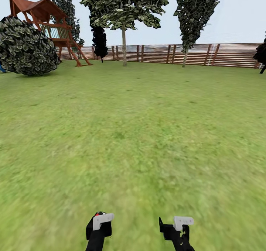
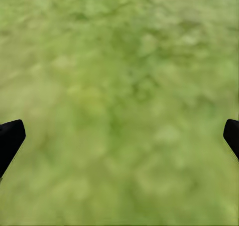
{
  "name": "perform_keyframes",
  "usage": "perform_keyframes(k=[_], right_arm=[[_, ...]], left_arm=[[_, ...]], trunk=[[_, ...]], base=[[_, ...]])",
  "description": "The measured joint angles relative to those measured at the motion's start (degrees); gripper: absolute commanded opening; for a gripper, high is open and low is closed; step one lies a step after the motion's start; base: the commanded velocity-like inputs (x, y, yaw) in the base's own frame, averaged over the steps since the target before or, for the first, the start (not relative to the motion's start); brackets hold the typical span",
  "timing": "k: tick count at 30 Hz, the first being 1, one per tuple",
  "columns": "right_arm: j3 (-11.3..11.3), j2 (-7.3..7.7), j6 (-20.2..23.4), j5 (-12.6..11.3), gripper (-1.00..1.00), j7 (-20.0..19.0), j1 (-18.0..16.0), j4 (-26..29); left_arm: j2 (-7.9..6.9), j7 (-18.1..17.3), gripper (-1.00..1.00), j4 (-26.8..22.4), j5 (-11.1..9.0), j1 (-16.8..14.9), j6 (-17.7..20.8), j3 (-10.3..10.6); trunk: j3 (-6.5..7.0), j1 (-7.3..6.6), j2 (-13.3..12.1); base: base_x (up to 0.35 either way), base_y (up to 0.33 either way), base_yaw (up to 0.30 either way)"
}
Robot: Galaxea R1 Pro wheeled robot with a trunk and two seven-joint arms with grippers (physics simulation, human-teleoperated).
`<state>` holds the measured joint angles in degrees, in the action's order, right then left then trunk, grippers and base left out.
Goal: In the garden, pick up the pesticide atomizer on the floor and spray pesticide onto both trees until each tree trunk is fully covered.
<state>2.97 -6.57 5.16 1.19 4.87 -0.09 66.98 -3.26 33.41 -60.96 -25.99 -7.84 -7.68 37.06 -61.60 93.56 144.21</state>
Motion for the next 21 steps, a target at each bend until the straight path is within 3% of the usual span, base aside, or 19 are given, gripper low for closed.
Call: perform_keyframes(k=[21], right_arm=[[0.00,0.04,0.00,0.05,1.00,0.02,0.01,0.06]], left_arm=[[0.00,0.00,-1.00,-0.01,-0.02,0.00,0.00,0.00]], trunk=[[0.00,0.00,0.00]], base=[[0.335,0.000,0.000]])
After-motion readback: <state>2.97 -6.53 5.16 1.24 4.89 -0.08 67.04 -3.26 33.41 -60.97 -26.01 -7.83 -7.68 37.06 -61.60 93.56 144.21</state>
